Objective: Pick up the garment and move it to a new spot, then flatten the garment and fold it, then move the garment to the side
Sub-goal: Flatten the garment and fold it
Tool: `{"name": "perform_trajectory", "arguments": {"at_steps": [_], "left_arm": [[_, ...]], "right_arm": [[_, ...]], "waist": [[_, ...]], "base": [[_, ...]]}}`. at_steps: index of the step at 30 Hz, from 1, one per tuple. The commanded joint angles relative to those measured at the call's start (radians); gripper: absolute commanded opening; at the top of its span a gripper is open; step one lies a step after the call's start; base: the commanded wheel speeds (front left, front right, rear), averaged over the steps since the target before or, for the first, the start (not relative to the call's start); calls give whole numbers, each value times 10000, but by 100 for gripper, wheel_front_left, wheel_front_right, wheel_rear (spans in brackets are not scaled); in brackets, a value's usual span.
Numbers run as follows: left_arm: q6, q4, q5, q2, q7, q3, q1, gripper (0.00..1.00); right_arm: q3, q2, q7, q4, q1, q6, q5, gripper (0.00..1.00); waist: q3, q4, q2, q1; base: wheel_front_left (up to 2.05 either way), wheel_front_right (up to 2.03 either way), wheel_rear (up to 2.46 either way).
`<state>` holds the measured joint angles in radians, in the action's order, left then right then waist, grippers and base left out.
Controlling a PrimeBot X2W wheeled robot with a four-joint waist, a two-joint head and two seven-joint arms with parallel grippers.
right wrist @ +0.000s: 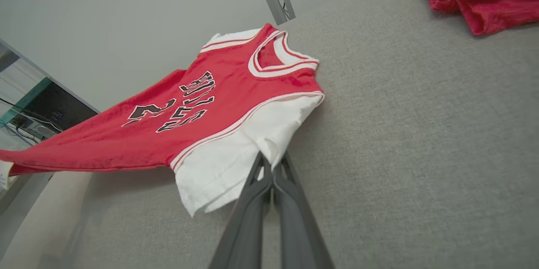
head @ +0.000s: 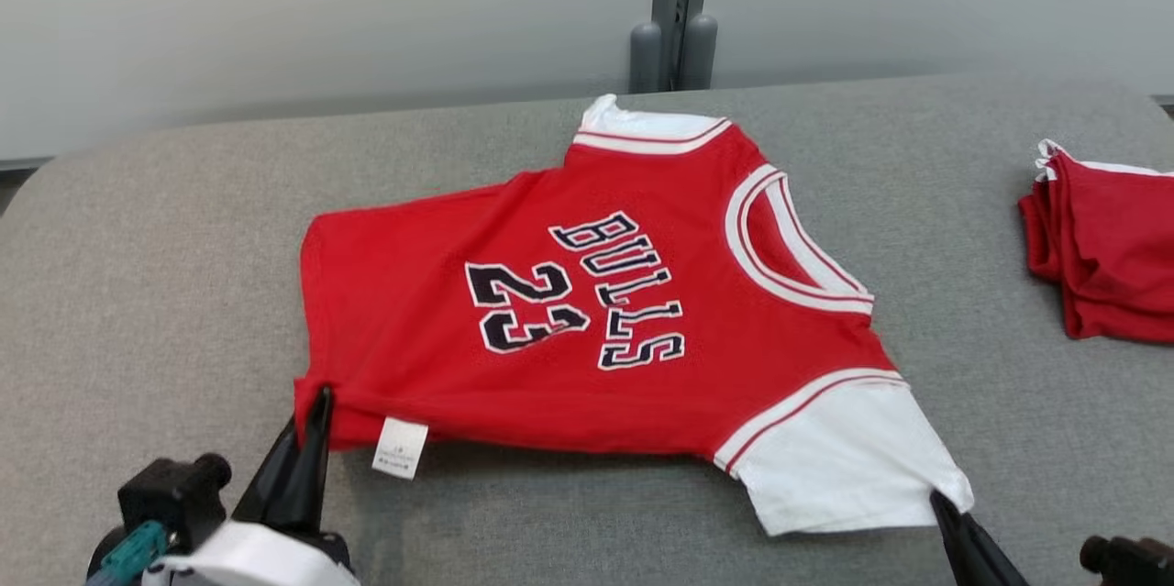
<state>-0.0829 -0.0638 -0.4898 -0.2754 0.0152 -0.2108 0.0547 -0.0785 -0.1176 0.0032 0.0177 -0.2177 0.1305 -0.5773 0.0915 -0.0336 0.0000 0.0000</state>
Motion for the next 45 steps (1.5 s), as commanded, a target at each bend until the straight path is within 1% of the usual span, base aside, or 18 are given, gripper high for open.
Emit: {"name": "perform_trajectory", "arguments": {"at_steps": [1, 5, 9, 12, 17, 23, 27, 30, 34, 41, 45], "left_arm": [[-238, -471, 10, -91, -144, 107, 395, 0], [-866, -1692, -73, -177, -533, 370, 1590, 0], [-1239, -2525, -63, -317, -871, 521, 2363, 0], [-1396, -2870, -69, -359, -1016, 598, 2641, 0], [-1482, -2955, -147, -290, -1160, 508, 2674, 0], [-1432, -2840, -224, -259, -1311, 394, 2382, 0], [-1280, -2630, -272, -270, -1385, 302, 1919, 0], [-1148, -2343, -323, -273, -1407, 258, 1480, 0], [-995, -1884, -401, -258, -1452, 196, 988, 0], [-676, -1196, -548, -42, -1192, 18, 260, 0], [-497, -671, -600, 44, -1074, -81, -149, 0]], "right_arm": [[209, 74, 345, 392, -391, 5, 179, 0], [586, 407, 1350, 1487, -1357, 5, 512, 0], [878, 590, 1929, 2309, -1918, 5, 652, 0], [916, 627, 2127, 2617, -2056, 5, 602, 0], [894, 653, 2217, 2571, -1725, 5, 649, 0], [887, 649, 2026, 2321, -1090, 5, 691, 0], [840, 644, 1693, 1857, -212, 5, 695, 0], [775, 499, 1377, 1305, 635, 5, 628, 0], [532, 96, 951, 476, 1674, 5, 570, 0], [89, -711, 93, -776, 3370, 5, 417, 0], [-321, -945, -236, -1621, 4366, 5, 194, 0]], "waist": [[-162, -82, 0, 0], [-392, -234, 0, 0], [-268, -384, 0, 0], [-168, -432, 0, 0], [-65, -387, 0, 0], [65, -196, 0, 0], [317, 53, 0, 0], [600, 200, 0, 0], [1007, 419, 0, 0], [1618, 734, 0, 0], [1884, 779, 0, 0]], "base": [[0, 0, 0], [0, 0, 0], [0, 0, 0], [0, 0, 0], [0, 0, 0], [0, 0, 0], [0, 0, 0], [0, 0, 0], [0, 0, 0], [0, 0, 0], [0, 0, 0]]}}
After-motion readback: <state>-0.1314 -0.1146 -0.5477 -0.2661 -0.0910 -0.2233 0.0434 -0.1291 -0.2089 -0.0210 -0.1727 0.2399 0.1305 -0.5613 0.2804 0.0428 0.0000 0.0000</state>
